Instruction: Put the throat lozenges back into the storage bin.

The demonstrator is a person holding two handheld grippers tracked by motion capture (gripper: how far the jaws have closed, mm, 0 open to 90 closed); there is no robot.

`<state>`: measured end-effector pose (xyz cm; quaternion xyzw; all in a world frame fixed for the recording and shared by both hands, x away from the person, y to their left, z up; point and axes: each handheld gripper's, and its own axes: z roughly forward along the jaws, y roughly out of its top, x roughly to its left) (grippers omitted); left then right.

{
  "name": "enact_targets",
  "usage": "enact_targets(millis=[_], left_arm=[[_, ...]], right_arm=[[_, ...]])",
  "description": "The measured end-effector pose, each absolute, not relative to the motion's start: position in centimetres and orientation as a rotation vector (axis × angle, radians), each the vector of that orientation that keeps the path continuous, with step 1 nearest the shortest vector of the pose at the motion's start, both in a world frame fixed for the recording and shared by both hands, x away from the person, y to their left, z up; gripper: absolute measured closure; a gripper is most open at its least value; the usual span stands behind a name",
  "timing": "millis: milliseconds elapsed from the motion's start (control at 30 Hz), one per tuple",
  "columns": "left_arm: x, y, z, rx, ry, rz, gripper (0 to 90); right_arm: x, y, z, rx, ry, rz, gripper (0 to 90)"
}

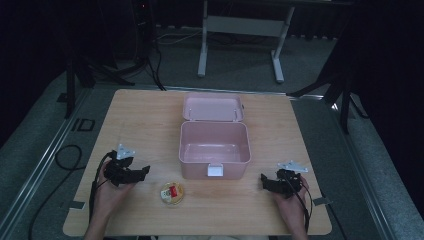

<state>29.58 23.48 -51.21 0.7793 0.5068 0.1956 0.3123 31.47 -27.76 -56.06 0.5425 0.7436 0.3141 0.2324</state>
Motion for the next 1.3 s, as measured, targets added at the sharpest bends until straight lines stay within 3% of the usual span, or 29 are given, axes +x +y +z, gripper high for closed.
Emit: enact_targets(millis=[1300], left_arm=[[29.4,21.6,-47.5,2.329,1.195,0.459,27.9]], right_arm=[[31.5,-27.8,-56.1,1.488,2.045,0.864,12.0]])
